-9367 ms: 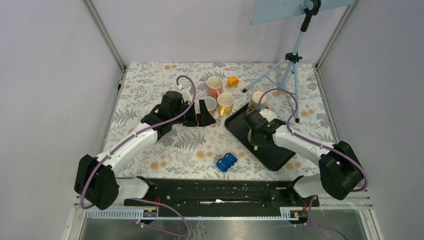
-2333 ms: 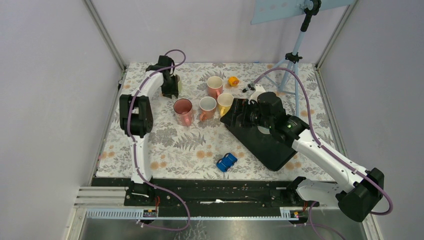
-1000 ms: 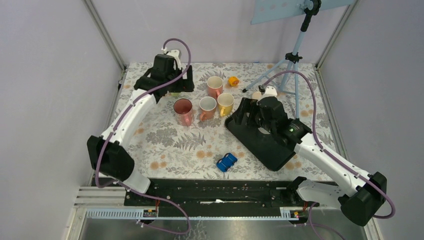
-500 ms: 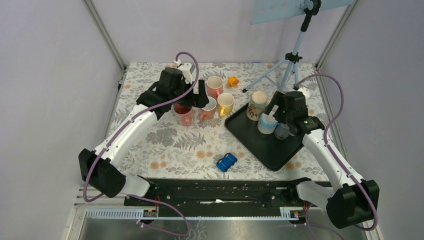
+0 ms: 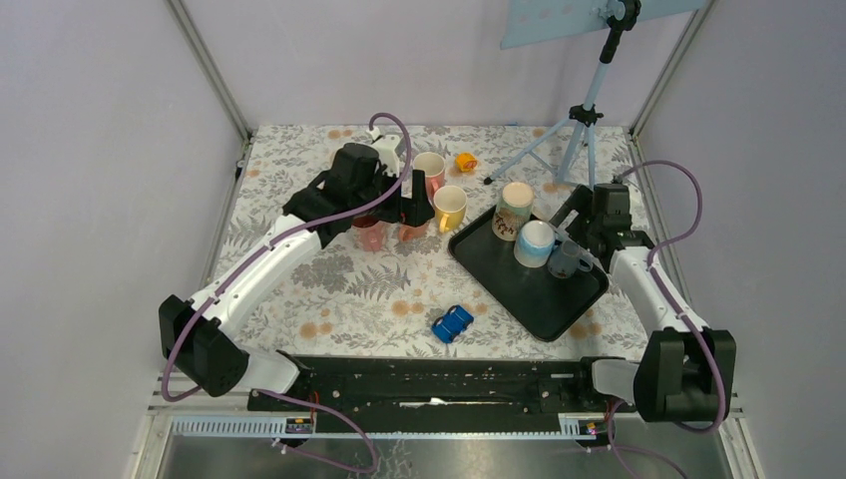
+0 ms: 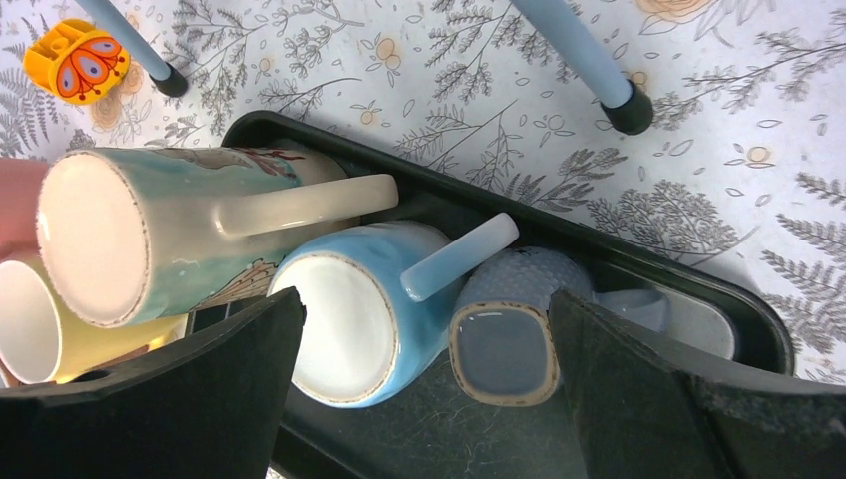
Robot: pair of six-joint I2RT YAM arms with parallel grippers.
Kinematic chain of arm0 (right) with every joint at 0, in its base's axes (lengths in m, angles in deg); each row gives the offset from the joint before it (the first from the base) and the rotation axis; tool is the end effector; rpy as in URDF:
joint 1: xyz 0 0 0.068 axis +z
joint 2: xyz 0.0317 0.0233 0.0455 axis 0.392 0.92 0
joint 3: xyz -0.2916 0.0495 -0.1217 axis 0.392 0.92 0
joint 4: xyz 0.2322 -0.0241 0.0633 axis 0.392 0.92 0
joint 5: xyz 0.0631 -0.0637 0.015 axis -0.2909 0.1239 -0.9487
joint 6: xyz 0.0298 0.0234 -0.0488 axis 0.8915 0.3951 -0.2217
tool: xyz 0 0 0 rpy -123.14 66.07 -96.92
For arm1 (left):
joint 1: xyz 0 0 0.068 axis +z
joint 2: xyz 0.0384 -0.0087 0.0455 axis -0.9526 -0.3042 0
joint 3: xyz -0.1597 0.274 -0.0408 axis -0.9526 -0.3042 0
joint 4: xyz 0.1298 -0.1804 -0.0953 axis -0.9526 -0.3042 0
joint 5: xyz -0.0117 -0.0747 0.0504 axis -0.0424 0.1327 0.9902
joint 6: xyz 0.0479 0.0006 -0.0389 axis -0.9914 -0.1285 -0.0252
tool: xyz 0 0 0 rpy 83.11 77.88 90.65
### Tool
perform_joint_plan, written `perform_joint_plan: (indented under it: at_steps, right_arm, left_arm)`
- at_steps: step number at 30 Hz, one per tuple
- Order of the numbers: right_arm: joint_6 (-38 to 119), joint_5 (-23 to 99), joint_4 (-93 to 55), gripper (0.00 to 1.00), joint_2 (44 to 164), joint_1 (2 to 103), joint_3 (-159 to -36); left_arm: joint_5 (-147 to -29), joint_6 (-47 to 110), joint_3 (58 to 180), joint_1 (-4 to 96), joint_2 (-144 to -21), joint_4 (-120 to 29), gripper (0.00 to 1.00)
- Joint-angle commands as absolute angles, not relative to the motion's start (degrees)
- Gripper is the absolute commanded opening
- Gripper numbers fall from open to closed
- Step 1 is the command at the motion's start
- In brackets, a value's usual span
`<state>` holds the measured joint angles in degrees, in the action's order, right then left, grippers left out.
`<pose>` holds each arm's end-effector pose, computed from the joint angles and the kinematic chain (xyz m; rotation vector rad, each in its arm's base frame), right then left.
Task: Turn the mug right side up
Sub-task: Move the cup to the tray.
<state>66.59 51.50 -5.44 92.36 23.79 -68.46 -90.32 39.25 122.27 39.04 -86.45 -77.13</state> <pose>0.2362 -0.0019 0.3011 0.6696 2.1149 0.2082 0.2355 -0.1647 0.4007 0.3824 2.1997 -0.7208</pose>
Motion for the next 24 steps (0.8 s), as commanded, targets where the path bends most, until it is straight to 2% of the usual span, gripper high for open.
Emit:
perform_joint_plan:
  at_steps: [1, 16, 24]
  right_arm:
    - [65.2, 48.0, -9.2, 1.00, 95.7, 23.5, -68.9]
    - [64.7, 49.2, -12.2, 1.00, 99.1, 21.4, -67.6]
    - [66.1, 43.1, -13.2, 1.00, 97.4, 21.2, -64.7]
  left_arm:
    - [-91.4, 39.4, 122.2, 38.4, -84.6, -73.4, 0.99]
    - [-91.7, 39.2, 121.3, 37.7, -84.3, -72.9, 0.99]
    - [-91.9, 39.1, 120.8, 37.5, -83.9, -72.7, 0.99]
